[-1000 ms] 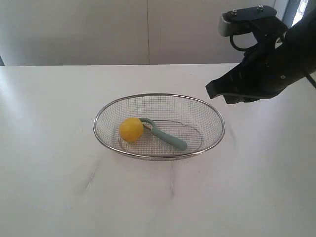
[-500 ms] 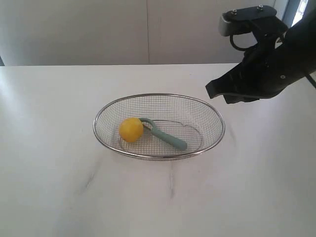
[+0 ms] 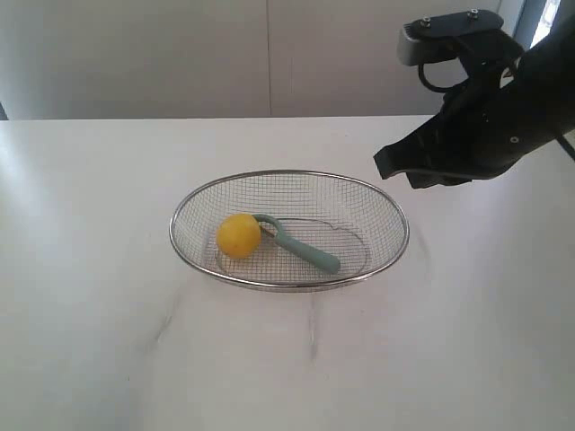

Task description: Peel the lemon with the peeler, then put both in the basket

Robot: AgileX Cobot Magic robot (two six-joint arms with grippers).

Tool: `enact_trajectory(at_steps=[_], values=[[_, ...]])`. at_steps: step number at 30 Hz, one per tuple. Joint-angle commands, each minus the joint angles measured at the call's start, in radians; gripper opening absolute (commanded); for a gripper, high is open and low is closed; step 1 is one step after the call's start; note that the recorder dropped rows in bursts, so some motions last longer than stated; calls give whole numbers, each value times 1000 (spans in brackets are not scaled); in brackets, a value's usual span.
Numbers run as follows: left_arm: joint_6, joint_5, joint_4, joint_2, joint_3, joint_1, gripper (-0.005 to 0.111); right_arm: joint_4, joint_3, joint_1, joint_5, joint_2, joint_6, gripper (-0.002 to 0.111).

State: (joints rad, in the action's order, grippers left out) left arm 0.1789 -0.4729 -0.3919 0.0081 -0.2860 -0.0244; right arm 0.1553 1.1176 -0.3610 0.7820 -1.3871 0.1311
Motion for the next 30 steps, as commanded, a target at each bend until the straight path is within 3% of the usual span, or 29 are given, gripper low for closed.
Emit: enact_trajectory(at_steps=[1, 10, 19, 23, 26, 30], values=[[5, 63, -7, -8, 97, 3, 0, 5, -4, 2, -6, 9, 0, 0], [5, 52, -5, -8, 286, 3, 0, 7, -4, 2, -7, 9, 0, 0], [5, 59, -3, -8, 285, 3, 0, 9, -4, 2, -3, 9, 0, 0], [5, 226, -3, -8, 286, 3, 0, 9, -4, 2, -5, 9, 0, 0], [5, 309, 103, -8, 286, 3, 0, 26, -4, 2, -7, 9, -2, 0], [5, 315, 302, -8, 286, 3, 0, 74, -4, 2, -52, 9, -2, 0]])
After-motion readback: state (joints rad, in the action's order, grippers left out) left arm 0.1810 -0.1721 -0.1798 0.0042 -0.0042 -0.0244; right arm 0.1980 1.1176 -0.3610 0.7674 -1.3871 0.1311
